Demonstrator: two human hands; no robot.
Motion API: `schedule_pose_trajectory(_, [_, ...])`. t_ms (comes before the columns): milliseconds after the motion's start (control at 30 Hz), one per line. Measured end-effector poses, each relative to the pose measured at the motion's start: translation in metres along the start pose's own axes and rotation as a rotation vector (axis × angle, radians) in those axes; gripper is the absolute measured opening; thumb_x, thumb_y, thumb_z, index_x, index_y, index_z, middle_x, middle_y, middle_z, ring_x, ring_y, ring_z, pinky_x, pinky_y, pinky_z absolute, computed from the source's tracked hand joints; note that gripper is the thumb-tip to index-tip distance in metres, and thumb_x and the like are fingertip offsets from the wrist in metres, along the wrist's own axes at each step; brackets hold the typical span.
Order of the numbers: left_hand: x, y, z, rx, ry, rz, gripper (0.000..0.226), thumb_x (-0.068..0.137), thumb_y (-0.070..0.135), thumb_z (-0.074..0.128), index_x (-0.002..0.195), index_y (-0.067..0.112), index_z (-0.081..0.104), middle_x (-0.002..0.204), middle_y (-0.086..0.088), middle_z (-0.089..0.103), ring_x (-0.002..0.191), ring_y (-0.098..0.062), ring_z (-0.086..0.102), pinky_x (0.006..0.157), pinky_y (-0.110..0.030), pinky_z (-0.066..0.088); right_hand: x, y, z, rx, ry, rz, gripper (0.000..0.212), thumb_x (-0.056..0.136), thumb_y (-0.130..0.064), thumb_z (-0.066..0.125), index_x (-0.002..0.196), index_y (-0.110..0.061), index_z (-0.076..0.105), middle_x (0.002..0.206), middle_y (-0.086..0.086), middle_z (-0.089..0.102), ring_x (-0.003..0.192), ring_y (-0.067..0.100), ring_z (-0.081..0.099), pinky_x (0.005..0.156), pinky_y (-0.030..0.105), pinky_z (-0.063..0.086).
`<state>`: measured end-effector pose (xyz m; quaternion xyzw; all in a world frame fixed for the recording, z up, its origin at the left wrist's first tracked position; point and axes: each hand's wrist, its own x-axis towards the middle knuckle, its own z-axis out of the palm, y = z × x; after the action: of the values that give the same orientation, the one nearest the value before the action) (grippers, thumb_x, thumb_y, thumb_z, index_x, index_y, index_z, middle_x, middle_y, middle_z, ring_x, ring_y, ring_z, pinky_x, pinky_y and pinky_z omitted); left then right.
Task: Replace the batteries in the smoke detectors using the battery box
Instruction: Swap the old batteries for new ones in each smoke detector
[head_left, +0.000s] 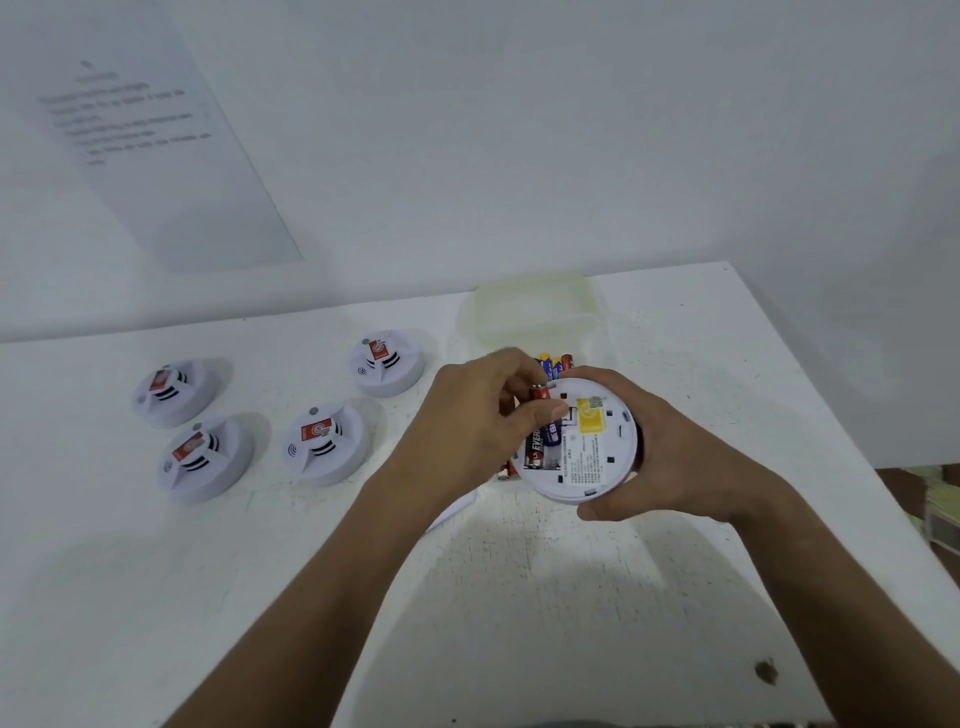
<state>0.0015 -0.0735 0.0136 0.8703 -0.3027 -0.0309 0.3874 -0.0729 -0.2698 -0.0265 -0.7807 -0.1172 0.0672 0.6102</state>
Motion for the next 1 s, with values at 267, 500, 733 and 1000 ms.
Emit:
schedule_pose_trajectory(267, [-0.026,-0.020,-0.005,-0.003,-0.261,0.018,0.094,0.054,0.064,0.080,0.139,0.042,0.045,0.137,0.015,0.037,0.124,-0.006,0.041,0.101,-0.022,0.043,0.002,-0.003,0.000,0.018,-0.011,0.002,0.102,0.060,0.002,0.091,0.145,-0.023,0.040,0.141,-0.006,0.052,0.130,0.018,0.053,0.100,0.036,0.053])
schedule_pose_trajectory(500, [-0.038,-0.029,-0.007,-0.014,-0.199,0.077,0.080,0.068,0.041,0.082,0.140,0.033,0.047,0.137,0.010,0.047,0.111,-0.003,0.050,0.088,-0.011,0.049,0.009,-0.008,0.007,0.025,-0.061,-0.008,0.098,0.060,-0.001,0.090,0.140,-0.031,0.043,0.137,-0.017,0.055,0.130,0.012,0.053,0.099,0.031,0.053])
schedule_pose_trajectory(733, [-0.052,-0.050,-0.019,-0.065,-0.151,-0.040,0.086,0.068,0.040,0.085,0.137,0.051,0.035,0.127,0.025,0.044,0.102,0.000,0.056,0.078,-0.014,0.053,0.018,-0.004,0.016,0.005,-0.041,0.015,0.100,0.059,0.001,0.092,0.141,-0.033,0.044,0.136,-0.022,0.054,0.128,0.005,0.053,0.096,0.024,0.052])
schedule_pose_trajectory(1000, [-0.083,-0.111,-0.016,0.277,-0.200,-0.464,0.085,0.064,0.055,0.081,0.136,0.025,0.046,0.123,0.005,0.043,0.120,-0.019,0.041,0.100,-0.036,0.042,0.015,-0.003,0.009,0.016,-0.016,0.005,0.098,0.056,0.002,0.092,0.135,-0.036,0.048,0.133,-0.016,0.057,0.124,0.005,0.056,0.087,0.021,0.055])
